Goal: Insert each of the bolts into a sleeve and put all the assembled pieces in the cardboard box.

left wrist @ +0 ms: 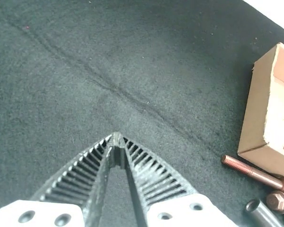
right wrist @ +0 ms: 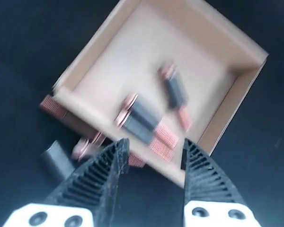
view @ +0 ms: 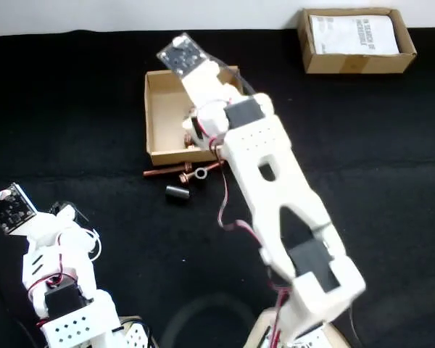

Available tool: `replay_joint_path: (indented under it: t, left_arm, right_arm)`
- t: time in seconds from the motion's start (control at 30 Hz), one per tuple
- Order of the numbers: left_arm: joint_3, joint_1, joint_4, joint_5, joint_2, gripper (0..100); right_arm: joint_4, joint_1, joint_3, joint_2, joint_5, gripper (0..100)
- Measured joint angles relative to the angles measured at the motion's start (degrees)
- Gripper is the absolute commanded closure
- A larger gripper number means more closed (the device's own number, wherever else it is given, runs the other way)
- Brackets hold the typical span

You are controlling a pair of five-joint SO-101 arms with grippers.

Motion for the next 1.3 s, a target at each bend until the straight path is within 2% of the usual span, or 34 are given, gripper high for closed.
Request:
replay_joint_path:
  t: [0.13,0.27,0.47,0.67,0.8,1.07,1.3]
  left_arm:
    - [0.0,0.0,0.0,0.0,0.0,99]
    - [0.09,0.0,0.0,0.0,0.0,99]
    - [0.09,0.0,0.0,0.0,0.0,99]
    - [0.09,0.0,0.0,0.0,0.0,99]
    - [0.09,0.0,0.0,0.0,0.0,99]
    - [0.09,0.0,0.0,0.0,0.0,99]
    - [0.09,1.05,0.09,0.0,0.0,99]
  right_arm:
    - [-1.23,-3.08,17.67,-16.35,-0.7,84.4]
    - [-9.93,-5.36,41.23,-35.16,-0.7,84.4]
    - [-35.52,-5.89,78.68,-59.08,-0.7,84.4]
    - [-61.8,-5.89,104.09,-70.59,-0.88,84.1]
    - [-73.23,-6.07,105.67,-72.0,-0.97,84.1]
    - [-76.13,-8.18,105.67,-71.65,-8.7,84.1]
    - [-82.99,-8.79,105.67,-61.01,-9.76,84.1]
